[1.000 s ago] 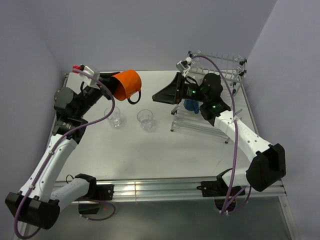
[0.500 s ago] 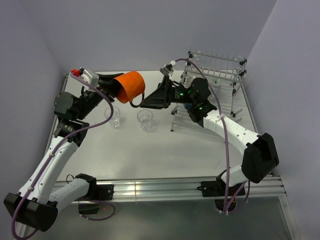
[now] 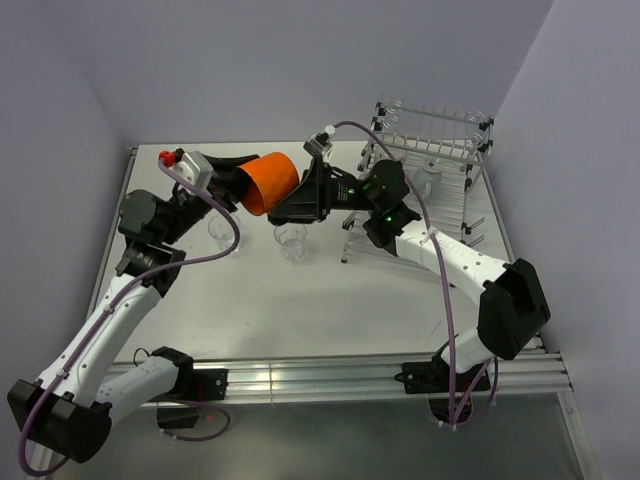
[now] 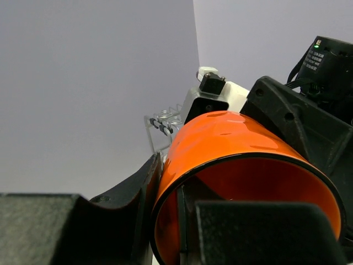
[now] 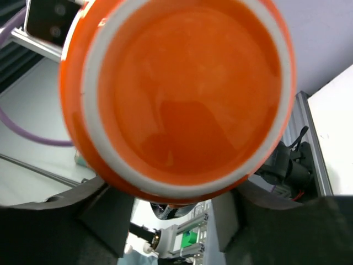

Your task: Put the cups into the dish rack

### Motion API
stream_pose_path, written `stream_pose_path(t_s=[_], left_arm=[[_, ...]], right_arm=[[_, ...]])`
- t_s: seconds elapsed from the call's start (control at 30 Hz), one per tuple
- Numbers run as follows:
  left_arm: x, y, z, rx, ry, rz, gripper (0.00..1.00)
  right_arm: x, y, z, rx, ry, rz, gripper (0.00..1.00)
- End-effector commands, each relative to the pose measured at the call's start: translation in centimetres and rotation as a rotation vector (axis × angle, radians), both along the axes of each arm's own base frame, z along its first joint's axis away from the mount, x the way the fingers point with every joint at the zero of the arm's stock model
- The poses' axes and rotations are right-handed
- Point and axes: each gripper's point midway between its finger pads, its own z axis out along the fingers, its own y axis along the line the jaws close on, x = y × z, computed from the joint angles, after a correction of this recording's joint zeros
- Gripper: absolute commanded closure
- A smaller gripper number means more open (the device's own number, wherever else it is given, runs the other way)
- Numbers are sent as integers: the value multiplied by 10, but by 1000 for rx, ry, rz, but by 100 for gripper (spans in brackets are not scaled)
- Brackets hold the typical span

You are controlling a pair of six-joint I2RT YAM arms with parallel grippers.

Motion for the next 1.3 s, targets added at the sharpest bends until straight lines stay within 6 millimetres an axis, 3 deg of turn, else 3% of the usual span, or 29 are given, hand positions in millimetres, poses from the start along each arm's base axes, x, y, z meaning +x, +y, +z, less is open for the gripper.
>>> stream_pose_path(t_s=[0.0,0.1,0.23,0.4,0.5,0.63,0.67,0.73,0.87,1.27], left_arm=[[-24,6,44,-42,-200,-2,100],[-24,5,43,-41,-202,-2,100],[-25,4,40,-40,-205,-6,100],[-27,3,38,-35,-206,-17,100],[-30,2,36,-25,-202,-30,99],[-28,2,31,-22,-185,-25,83],[-28,2,31,-22,-185,-24,69],[-26,3,29,-22,-175,-17,62],[-25,5,27,-25,-165,-4,39],[-24,13,11,32,-147,53,22]], right_arm=[[-4,-1,24,70,-52,8,42],[-5,-1,24,73,-52,13,48],[-5,-1,22,70,-46,12,73],[-3,-2,15,54,-27,6,87],[-2,-4,15,59,-34,-5,100],[-2,-7,17,63,-57,-12,100],[-1,-8,16,61,-58,-18,100],[2,-11,17,63,-66,-31,100],[9,-18,17,59,-77,-60,100],[34,-50,15,8,-143,-183,100]])
